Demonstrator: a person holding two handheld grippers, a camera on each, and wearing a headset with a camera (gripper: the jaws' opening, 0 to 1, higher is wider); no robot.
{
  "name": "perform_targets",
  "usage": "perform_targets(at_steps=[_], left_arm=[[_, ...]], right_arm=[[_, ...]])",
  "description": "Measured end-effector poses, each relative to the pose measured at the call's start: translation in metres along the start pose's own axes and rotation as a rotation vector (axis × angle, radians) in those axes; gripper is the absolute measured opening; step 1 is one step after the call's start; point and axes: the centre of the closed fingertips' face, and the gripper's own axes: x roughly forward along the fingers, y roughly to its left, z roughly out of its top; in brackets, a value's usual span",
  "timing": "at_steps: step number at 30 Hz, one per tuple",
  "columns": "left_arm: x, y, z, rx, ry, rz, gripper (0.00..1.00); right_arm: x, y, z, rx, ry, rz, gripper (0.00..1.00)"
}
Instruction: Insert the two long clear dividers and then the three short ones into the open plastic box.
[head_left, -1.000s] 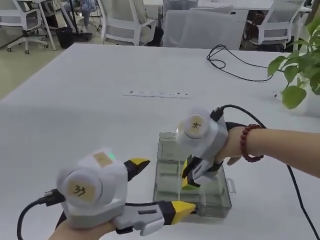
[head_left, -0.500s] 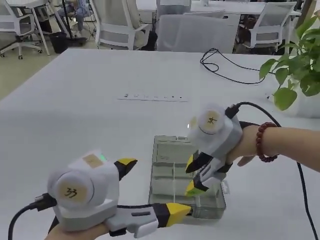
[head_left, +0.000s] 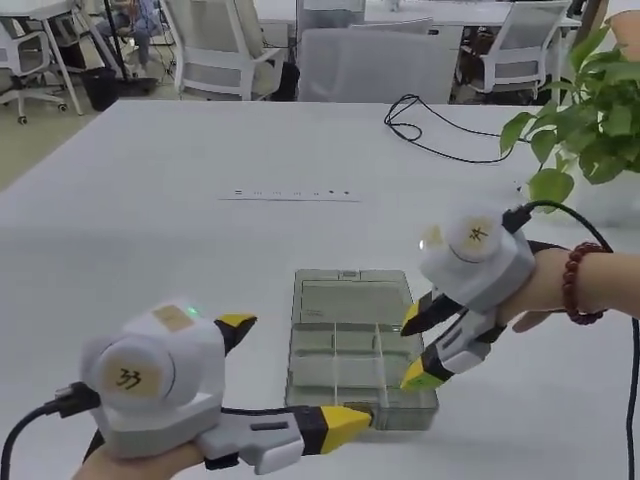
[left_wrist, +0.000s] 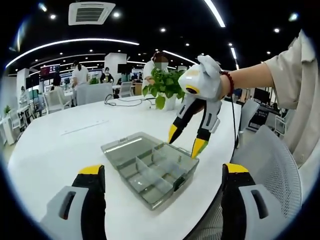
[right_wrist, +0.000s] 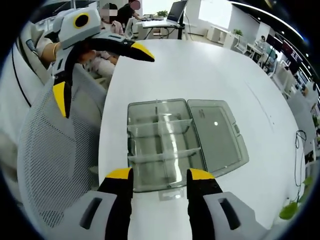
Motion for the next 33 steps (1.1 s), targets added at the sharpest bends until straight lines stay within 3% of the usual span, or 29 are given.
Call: perform_targets(at_steps=[18,33], left_arm=[[0.004,0.000,0.000,0.006,0.008,0.024,1.00],[0.005,-0.001,0.001,0.024,0.017,0.040,0.96]], right_arm=[[-0.029,-0.006,-0.064,0.055,0.006,-0.039,0.47],[-0.047,-0.015,-0.132,0.102,0.085,-0.060,0.47]])
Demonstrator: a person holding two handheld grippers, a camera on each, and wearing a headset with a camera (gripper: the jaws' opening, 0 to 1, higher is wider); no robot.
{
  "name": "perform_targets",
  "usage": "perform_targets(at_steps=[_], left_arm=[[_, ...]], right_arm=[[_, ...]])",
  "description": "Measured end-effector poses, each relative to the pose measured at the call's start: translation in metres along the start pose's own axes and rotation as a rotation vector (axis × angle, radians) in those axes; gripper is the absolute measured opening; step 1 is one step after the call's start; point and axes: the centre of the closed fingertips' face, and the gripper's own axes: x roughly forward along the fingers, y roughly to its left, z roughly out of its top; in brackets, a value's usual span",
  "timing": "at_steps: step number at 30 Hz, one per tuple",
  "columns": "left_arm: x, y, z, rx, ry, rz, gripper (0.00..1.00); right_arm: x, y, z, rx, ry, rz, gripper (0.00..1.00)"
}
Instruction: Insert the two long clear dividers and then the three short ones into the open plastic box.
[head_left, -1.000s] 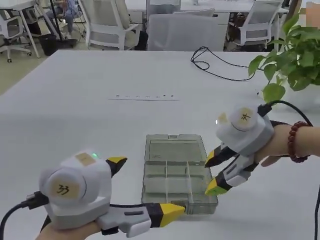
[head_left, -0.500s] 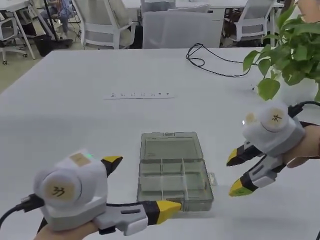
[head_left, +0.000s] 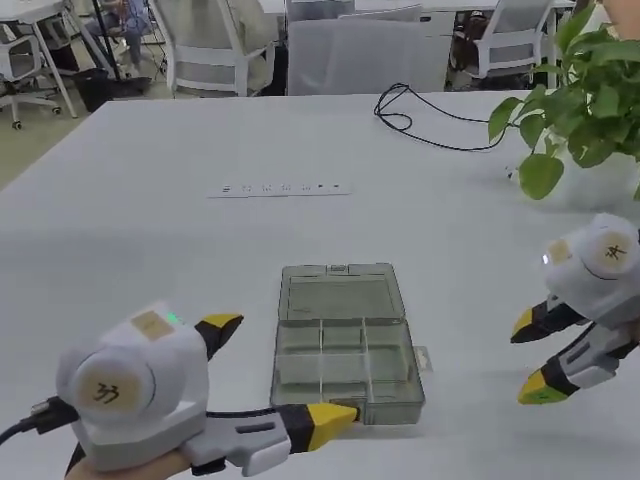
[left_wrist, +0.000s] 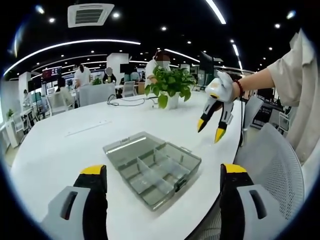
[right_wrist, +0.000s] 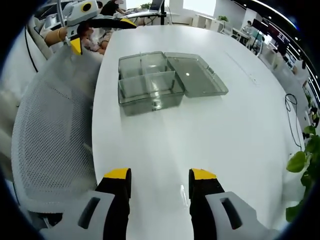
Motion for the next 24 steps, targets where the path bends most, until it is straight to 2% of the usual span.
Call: perform_targets(at_steps=[7,24], left_arm=[[-0.002,0.001,0.000,0.012,-0.002,0.009,0.93],[-0.011,0.006,-0.003,0.022,0.017,0.044,0.87]], right_arm=[[0.003,-0.004,-0.022,0.000,0.045,-0.002,0.47],[0.010,-0.016,-0.061,-0.054,0.159,0.014,0.44]])
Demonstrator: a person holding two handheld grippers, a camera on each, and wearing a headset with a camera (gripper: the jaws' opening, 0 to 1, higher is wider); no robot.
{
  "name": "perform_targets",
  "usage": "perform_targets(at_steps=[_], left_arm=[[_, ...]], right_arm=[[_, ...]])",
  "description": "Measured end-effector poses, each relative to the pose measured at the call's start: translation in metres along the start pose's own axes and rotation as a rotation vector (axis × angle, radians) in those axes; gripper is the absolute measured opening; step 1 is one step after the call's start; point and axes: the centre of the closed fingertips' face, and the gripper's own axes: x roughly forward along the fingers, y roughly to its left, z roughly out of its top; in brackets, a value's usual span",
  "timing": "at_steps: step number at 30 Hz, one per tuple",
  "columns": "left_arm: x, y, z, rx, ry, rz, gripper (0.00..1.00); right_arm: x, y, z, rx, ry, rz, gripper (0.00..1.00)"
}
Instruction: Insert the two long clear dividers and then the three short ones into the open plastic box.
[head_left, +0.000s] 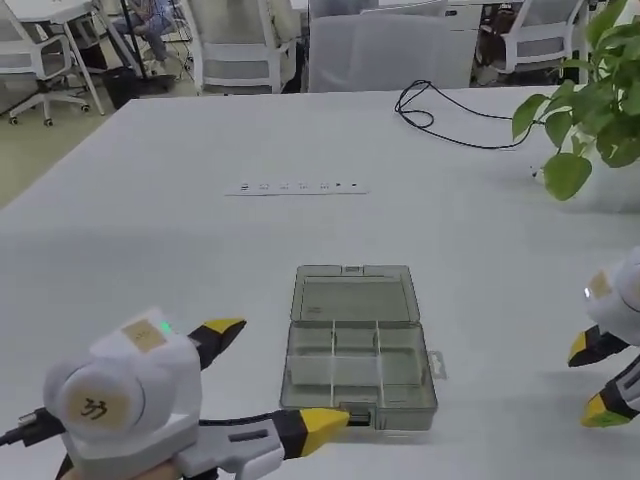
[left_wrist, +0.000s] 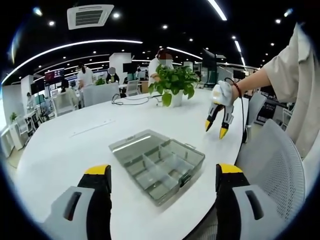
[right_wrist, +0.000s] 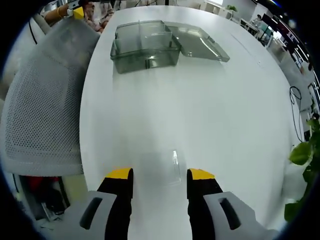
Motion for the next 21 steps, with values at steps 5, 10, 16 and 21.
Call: perform_targets(at_steps=[5,10,16,21], left_arm=[[-0.001,0.000,0.000,0.004,0.001,0.009,0.85],[-0.002,0.001,0.000,0.004,0.004,0.012,0.84],[-0.002,0.002,0.000,0.004,0.005,0.017,0.81],[-0.002,0.003,0.001,0.007,0.003,0.018,0.79]], right_arm=[[0.003,-0.001,-0.010,-0.011,0.025,0.011,0.43],[0.004,0.001,-0.012,-0.023,0.034,0.028,0.41],[0.003,0.001,-0.013,-0.034,0.041,0.034,0.39],[0.002,-0.001,-0.014,-0.032,0.038,0.027,0.34]])
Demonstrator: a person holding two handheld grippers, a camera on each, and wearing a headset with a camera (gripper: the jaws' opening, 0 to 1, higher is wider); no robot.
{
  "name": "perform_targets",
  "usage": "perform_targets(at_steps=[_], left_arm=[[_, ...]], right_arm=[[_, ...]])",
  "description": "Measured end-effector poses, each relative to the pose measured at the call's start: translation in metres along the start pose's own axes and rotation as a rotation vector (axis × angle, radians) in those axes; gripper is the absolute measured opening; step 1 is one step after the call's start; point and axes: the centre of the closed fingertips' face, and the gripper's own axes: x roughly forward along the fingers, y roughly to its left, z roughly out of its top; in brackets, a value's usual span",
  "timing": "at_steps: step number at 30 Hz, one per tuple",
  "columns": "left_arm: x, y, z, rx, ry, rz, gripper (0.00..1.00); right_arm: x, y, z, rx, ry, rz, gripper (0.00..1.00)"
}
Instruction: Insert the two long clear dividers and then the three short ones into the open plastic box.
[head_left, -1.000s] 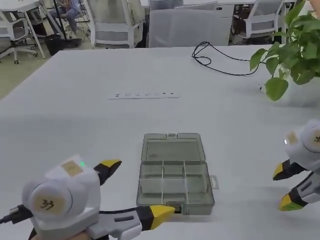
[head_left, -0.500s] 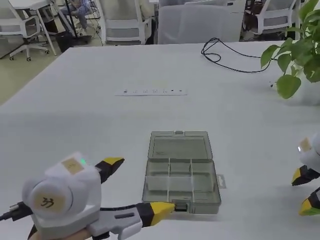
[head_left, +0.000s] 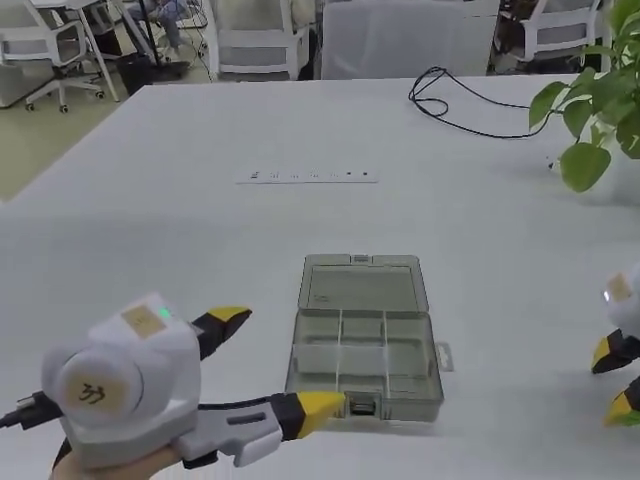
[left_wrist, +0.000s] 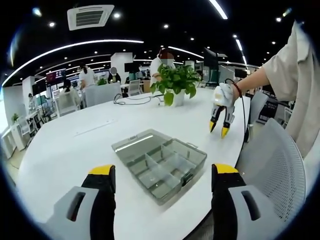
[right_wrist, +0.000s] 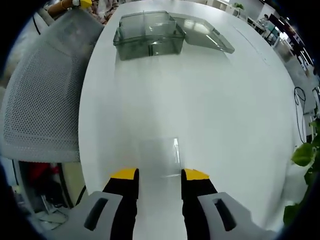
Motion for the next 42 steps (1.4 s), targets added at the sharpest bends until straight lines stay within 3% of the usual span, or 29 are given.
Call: perform_targets(at_steps=[14,22,25,30,39,42], left_arm=[[-0.001,-0.003,0.003,0.007,-0.002,-0.009,0.78],[-0.002,-0.005,0.005,-0.008,-0.010,-0.017,0.75],[-0.002,-0.006,0.011,-0.040,-0.033,-0.027,0.74],[0.000,-0.008,0.013,-0.046,-0.031,-0.034,0.69],[0.006,-0.020,0.014,-0.109,-0.042,-0.077,0.57],[0.008,-0.023,0.017,-0.149,-0.058,-0.091,0.53]], right_arm=[[-0.005,0.012,0.008,0.011,-0.009,-0.013,0.32],[-0.011,0.014,0.019,-0.001,-0.041,-0.059,0.32],[-0.016,0.012,0.027,-0.013,-0.063,-0.088,0.32],[-0.028,0.007,0.047,-0.052,-0.111,-0.148,0.32],[-0.048,0.001,0.090,-0.136,-0.208,-0.244,0.32],[-0.044,-0.002,0.096,-0.153,-0.231,-0.253,0.32]])
